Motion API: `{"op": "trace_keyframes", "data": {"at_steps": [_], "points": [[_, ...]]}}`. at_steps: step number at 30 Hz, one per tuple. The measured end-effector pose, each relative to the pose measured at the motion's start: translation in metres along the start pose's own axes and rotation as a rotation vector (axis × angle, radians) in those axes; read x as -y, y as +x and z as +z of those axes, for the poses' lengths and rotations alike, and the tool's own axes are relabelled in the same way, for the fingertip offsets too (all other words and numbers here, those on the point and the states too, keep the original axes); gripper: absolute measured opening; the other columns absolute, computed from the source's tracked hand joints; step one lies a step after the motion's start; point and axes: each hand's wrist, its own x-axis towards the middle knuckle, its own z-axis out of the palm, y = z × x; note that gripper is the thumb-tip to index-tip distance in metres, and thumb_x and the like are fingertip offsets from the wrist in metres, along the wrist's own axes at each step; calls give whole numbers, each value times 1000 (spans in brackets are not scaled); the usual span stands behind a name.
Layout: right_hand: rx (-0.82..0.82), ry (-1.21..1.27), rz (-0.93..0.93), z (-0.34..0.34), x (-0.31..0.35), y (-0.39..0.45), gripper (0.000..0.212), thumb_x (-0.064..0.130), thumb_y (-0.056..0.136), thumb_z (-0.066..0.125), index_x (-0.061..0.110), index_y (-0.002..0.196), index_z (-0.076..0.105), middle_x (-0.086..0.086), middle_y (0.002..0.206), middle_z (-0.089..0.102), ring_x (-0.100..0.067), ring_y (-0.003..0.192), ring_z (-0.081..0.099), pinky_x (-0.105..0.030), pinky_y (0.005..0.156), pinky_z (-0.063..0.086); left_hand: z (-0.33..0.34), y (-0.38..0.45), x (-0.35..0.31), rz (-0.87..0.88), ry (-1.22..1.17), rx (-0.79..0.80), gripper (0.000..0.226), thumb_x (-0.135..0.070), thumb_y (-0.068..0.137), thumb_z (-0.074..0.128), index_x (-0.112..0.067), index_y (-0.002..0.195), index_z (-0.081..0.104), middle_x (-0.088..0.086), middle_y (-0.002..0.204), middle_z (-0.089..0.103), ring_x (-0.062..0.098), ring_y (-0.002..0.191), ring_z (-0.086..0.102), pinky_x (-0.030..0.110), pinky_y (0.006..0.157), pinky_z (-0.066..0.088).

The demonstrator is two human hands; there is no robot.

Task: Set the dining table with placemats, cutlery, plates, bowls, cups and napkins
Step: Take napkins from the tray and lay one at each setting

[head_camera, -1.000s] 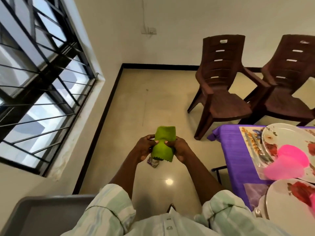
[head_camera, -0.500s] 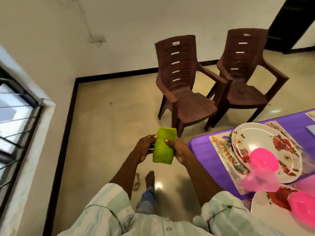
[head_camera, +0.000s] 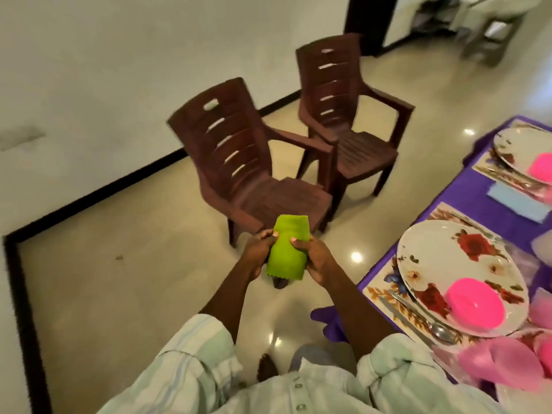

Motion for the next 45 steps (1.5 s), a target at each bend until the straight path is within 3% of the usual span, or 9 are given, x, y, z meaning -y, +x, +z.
{"op": "trace_keyframes", "data": {"at_steps": [6, 15, 20, 24, 28, 32, 35, 41, 45], "points": [[-218, 105, -135, -41, 29, 43, 66, 18, 72, 79, 8, 133, 54, -18, 123, 65, -39, 113, 62, -58, 98, 48, 50, 84, -23, 0, 126, 154, 17, -18, 95, 60, -12, 110, 65, 18, 114, 67, 31, 98, 65, 46, 88, 55], [-516, 304, -338, -95, 57, 54, 75, 28, 63, 89, 15, 130, 59, -16, 125, 65, -36, 116, 61, -56, 99, 47, 153, 146, -58, 68, 413, 483, 21, -7, 98, 52, -3, 116, 60, 7, 96, 62, 13, 76, 58, 8, 54, 48], [-757, 364, -419, -109, 52, 23, 63, 12, 71, 81, 10, 131, 59, -14, 124, 66, -33, 115, 63, -49, 97, 50, 187, 148, -48, 4, 488, 718, 15, -14, 96, 57, -12, 106, 68, 7, 96, 71, 17, 80, 66, 24, 66, 54], [-978, 523, -477, -109, 29, 11, 74, 20, 64, 86, 11, 132, 57, -16, 128, 64, -34, 116, 62, -53, 100, 48, 208, 140, -41, -36, 568, 909, 17, -16, 95, 58, -12, 108, 69, 10, 100, 71, 22, 87, 67, 33, 78, 56], [-1219, 736, -501, -84, 7, -13, 52, 16, 72, 78, 13, 122, 63, -15, 117, 69, -36, 106, 66, -55, 95, 50, 214, 125, -26, -127, 677, 1106, 23, -20, 95, 60, -11, 115, 68, 11, 106, 72, 27, 96, 68, 40, 84, 56], [-1447, 883, -518, -84, -59, -25, 65, 28, 52, 85, 19, 114, 68, -11, 110, 72, -36, 101, 68, -61, 93, 50, 212, 96, -2, -180, 769, 1301, 21, -16, 96, 58, -9, 113, 68, 11, 104, 72, 25, 92, 69, 34, 77, 58], [-1569, 999, -548, -49, -57, -56, 50, 9, 71, 77, 6, 119, 65, -18, 108, 71, -39, 98, 67, -60, 89, 51, 211, 67, 16, -203, 839, 1419, 19, -12, 95, 57, -7, 111, 67, 12, 100, 71, 25, 89, 67, 31, 74, 57], [-1710, 1133, -674, -35, -59, -111, 31, -4, 80, 68, 4, 110, 66, -15, 98, 72, -34, 88, 69, -46, 78, 58, 244, 23, 36, 86, 1011, 1558, 17, -10, 92, 53, -12, 79, 64, 3, 68, 62, 19, 61, 56, 25, 53, 43], [-1816, 1203, -719, -40, -65, -143, 27, -7, 82, 64, 8, 104, 65, -10, 89, 70, -26, 76, 66, -34, 66, 56, 276, 6, 60, 405, 1100, 1560, 25, -28, 84, 53, -16, 64, 60, 5, 61, 61, 23, 57, 54, 40, 55, 46]]}}
